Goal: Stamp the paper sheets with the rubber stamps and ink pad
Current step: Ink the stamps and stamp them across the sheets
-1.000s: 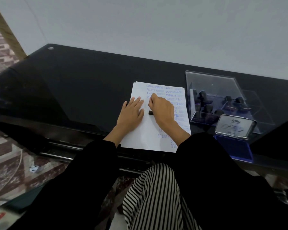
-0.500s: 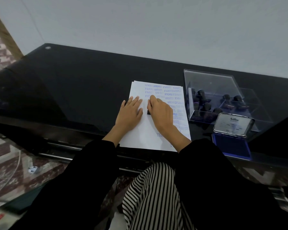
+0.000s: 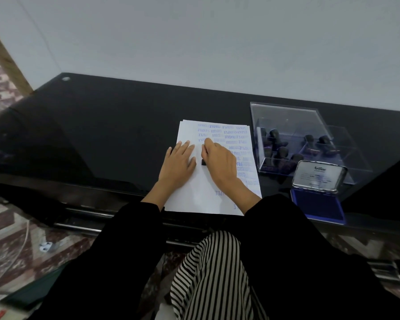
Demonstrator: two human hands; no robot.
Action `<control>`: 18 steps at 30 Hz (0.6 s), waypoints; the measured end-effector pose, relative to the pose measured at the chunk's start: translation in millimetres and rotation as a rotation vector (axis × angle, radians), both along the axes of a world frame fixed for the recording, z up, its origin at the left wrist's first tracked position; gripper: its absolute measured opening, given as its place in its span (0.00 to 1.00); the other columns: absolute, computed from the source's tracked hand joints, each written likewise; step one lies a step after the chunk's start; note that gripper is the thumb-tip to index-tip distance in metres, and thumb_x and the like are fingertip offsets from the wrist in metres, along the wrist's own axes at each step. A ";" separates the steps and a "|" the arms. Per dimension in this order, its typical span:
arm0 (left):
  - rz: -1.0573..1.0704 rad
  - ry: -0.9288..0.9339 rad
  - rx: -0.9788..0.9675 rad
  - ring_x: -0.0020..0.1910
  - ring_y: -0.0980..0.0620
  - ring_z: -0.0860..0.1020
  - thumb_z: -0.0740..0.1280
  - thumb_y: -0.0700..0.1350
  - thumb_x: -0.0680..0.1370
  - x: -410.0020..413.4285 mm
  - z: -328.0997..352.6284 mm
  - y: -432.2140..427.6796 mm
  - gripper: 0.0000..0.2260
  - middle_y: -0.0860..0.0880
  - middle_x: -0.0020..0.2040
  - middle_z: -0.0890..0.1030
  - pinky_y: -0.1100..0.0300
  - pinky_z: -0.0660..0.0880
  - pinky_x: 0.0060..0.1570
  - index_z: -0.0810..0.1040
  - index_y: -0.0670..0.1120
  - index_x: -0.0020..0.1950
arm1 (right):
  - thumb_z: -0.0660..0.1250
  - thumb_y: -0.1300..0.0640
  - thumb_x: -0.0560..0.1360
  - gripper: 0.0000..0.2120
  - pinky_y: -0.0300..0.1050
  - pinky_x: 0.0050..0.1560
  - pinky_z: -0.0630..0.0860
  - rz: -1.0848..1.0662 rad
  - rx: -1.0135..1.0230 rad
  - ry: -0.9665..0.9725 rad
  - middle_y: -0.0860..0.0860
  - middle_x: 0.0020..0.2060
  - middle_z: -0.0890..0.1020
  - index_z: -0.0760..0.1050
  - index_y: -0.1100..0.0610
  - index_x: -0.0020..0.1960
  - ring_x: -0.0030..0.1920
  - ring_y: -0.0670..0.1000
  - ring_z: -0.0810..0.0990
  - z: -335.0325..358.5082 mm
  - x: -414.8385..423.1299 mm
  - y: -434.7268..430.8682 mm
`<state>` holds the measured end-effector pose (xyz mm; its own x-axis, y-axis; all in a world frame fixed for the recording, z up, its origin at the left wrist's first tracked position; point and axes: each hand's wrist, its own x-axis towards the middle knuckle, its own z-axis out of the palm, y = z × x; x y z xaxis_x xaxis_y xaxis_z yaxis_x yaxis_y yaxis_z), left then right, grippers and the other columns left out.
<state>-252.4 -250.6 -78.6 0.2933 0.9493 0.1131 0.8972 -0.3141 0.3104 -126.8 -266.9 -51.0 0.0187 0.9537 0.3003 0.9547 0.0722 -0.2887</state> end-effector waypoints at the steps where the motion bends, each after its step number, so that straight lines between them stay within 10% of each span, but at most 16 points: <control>1: 0.004 0.004 -0.001 0.76 0.50 0.51 0.50 0.47 0.82 -0.2 0.0 0.5 0.21 0.48 0.77 0.56 0.51 0.47 0.74 0.56 0.45 0.76 | 0.51 0.56 0.82 0.10 0.40 0.26 0.58 0.007 -0.011 0.003 0.52 0.32 0.70 0.62 0.57 0.42 0.29 0.49 0.64 0.5 -0.2 0.9; 18: -0.166 -0.263 0.109 0.64 0.51 0.71 0.56 0.41 0.81 58.8 57.5 -36.8 0.14 0.48 0.66 0.73 0.62 0.67 0.62 0.71 0.45 0.66 | 0.50 0.54 0.82 0.11 0.41 0.27 0.58 -0.104 0.110 -0.014 0.52 0.33 0.71 0.62 0.57 0.43 0.31 0.51 0.68 68.8 82.2 -38.3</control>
